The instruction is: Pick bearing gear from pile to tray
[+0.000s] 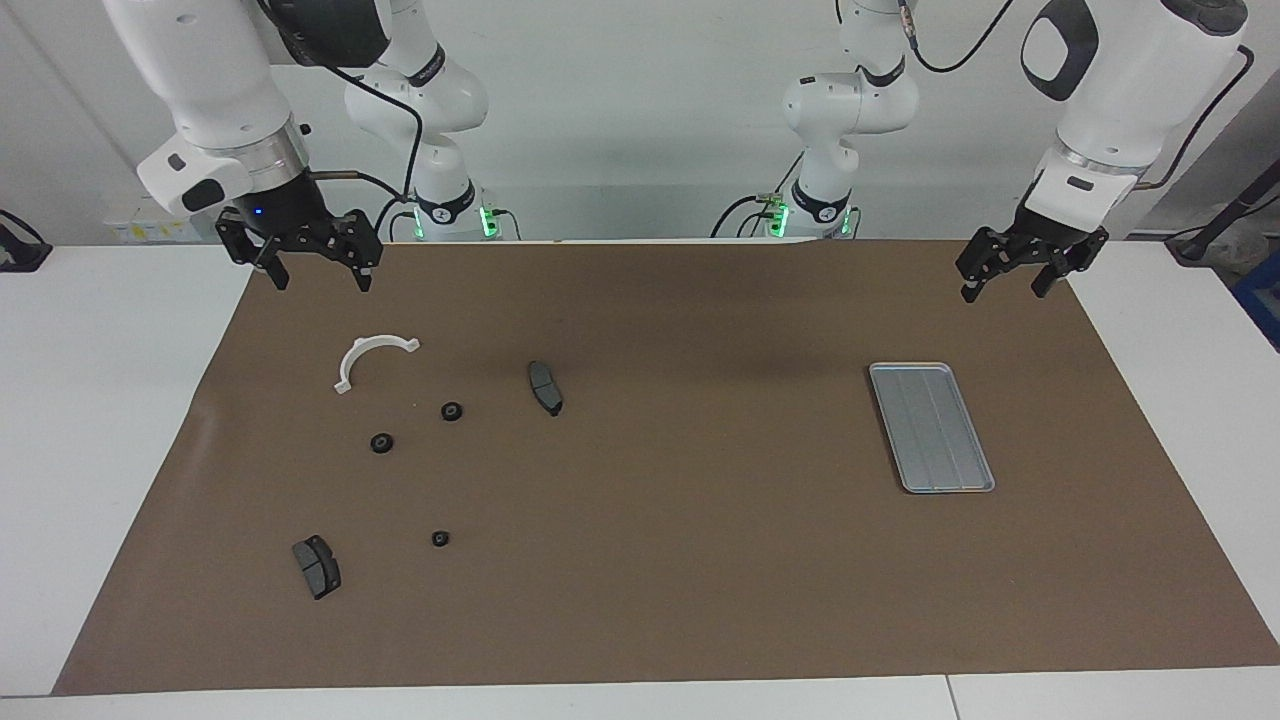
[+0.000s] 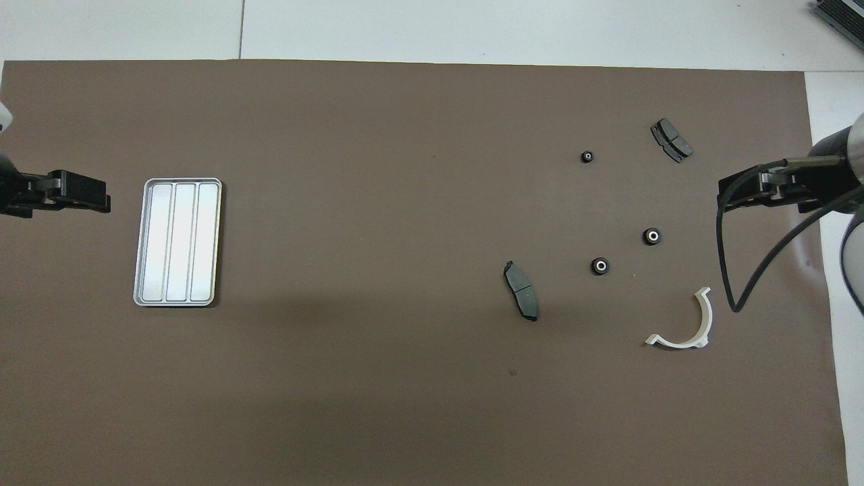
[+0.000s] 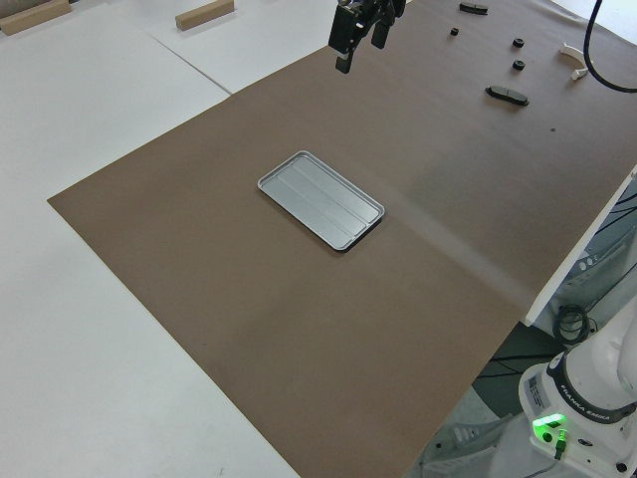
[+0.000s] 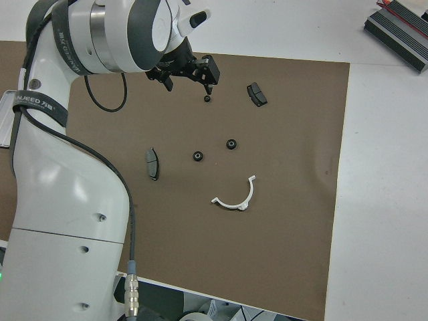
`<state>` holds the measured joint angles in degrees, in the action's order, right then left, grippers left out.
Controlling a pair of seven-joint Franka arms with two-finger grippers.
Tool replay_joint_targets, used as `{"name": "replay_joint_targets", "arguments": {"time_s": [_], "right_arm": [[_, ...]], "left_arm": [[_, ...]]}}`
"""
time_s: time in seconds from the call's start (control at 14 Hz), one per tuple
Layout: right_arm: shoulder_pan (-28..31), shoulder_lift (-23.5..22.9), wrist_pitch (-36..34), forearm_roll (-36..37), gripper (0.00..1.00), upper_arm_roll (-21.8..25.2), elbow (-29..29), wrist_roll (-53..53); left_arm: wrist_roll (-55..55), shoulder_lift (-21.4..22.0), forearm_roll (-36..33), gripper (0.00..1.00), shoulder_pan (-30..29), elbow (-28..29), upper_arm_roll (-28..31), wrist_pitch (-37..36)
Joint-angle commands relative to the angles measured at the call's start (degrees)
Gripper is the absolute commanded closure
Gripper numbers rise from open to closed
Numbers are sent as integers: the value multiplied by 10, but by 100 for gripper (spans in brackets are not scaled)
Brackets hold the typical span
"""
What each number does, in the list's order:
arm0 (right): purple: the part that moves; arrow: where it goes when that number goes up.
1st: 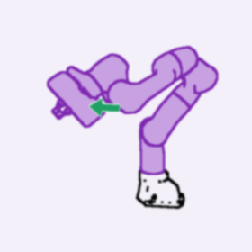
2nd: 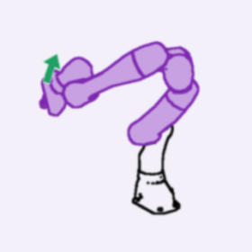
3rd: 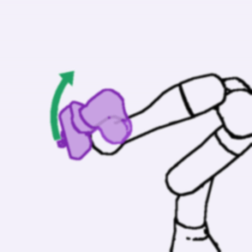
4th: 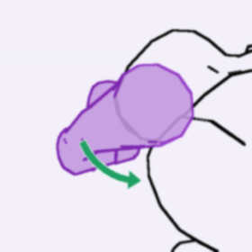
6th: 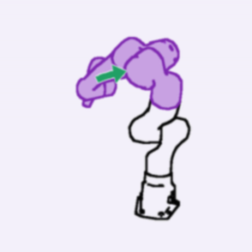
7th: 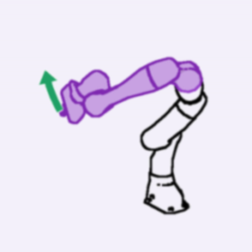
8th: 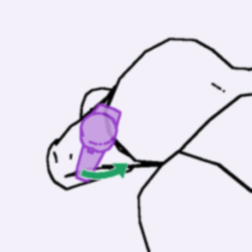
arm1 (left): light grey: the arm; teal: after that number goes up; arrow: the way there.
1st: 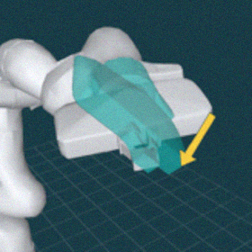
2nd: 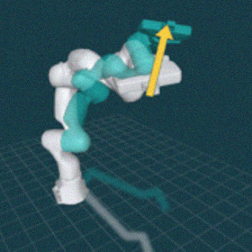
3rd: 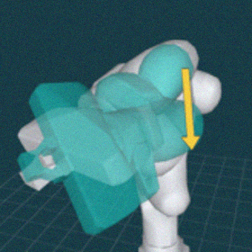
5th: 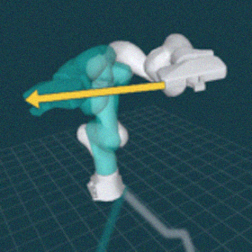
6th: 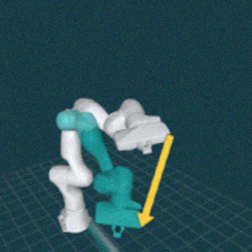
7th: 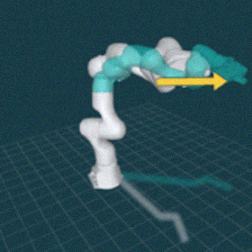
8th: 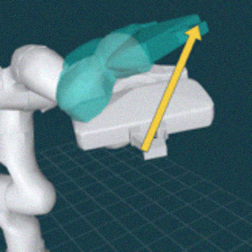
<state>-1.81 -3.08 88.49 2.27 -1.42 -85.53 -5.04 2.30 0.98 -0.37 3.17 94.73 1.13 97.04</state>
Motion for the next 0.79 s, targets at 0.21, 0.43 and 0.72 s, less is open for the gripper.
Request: {"name": "replay_joint_targets", "arguments": {"time_s": [0.21,0.43,0.72], "right_arm": [[9,11,1,-1,0,-4,-15,13],[9,11,19,-2,0,-4,-20,13],[25,26,73,-13,0,-4,-78,15]], "left_arm": [[-1,10,6,0,-4,4,-2,-5],[-1,10,6,0,-4,5,-2,-5],[-1,10,6,0,-4,4,-2,-5]]}}
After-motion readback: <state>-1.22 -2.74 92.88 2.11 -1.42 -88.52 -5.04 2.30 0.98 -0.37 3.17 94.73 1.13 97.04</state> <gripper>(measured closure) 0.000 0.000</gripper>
